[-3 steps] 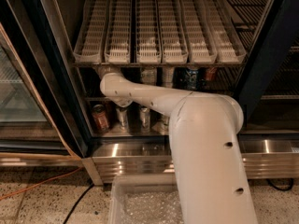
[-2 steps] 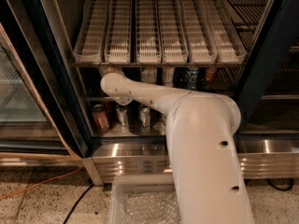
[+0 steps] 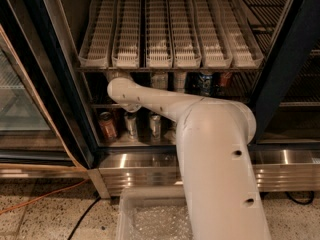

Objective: Pick orange can from middle shelf of fridge

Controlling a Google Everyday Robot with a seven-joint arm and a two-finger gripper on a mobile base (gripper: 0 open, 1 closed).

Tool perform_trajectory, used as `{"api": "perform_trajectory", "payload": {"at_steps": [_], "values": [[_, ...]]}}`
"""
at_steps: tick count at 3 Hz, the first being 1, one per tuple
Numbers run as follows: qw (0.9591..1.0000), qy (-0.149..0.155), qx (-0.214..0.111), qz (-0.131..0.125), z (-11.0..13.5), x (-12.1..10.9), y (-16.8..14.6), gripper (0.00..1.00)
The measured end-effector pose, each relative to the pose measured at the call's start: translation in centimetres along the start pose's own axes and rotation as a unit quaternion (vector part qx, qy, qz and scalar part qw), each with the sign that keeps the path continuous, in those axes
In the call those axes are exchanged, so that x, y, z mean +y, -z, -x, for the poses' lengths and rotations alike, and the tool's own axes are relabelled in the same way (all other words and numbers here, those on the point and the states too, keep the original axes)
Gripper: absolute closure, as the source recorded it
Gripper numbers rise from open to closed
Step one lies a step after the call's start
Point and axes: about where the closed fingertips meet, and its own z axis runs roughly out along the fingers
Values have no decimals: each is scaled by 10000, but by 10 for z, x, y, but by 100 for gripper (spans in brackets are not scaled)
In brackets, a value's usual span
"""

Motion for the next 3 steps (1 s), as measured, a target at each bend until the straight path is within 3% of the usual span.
{"api": "perform_trajectory", "payload": {"at_steps": [3], "values": [[9999, 28, -112, -73, 5, 4, -38, 24]]}}
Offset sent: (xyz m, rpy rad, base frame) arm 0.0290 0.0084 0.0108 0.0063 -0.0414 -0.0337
